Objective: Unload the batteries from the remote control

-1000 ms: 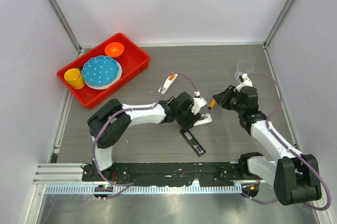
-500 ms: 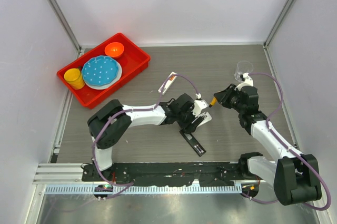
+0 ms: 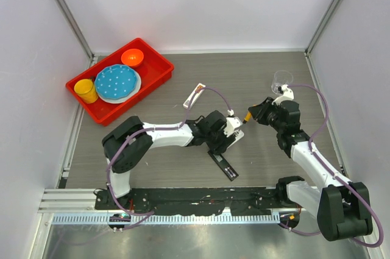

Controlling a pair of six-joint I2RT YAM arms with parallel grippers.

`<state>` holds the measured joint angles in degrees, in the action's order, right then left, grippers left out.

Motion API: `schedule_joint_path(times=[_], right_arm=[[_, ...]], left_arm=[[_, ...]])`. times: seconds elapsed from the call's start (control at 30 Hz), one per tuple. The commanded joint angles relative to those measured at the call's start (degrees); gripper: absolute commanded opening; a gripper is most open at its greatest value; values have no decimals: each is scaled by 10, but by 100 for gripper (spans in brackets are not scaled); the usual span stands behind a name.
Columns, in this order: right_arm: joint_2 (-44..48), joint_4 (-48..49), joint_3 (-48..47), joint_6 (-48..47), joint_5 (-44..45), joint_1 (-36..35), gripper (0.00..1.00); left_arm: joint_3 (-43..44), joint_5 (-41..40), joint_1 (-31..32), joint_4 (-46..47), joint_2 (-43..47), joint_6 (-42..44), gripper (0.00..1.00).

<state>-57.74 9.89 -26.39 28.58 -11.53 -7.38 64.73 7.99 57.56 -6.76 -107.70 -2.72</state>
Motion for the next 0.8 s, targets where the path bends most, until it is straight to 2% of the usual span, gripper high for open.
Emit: schedule_joint_path(times=[0.0,0.2,0.3,0.47,0.77], right_arm=[[14,43,1,-12,-3,-1,1],[17,48,6,-7,-12,-3,1],[17,50,6,-7,-12,-4,1],[11,57,8,-9,-14,-6,1],[-1,62,5,-17,-17,-14,1]], left_arm=[[1,-63,2,-16,5,-5,62],[-23,-75,2,10,30,-6,75],[-29,-55,3,23,33,-7,75],[-7,-51,4,4,9,-1,70],[-8,-32,8,6,9,7,50]])
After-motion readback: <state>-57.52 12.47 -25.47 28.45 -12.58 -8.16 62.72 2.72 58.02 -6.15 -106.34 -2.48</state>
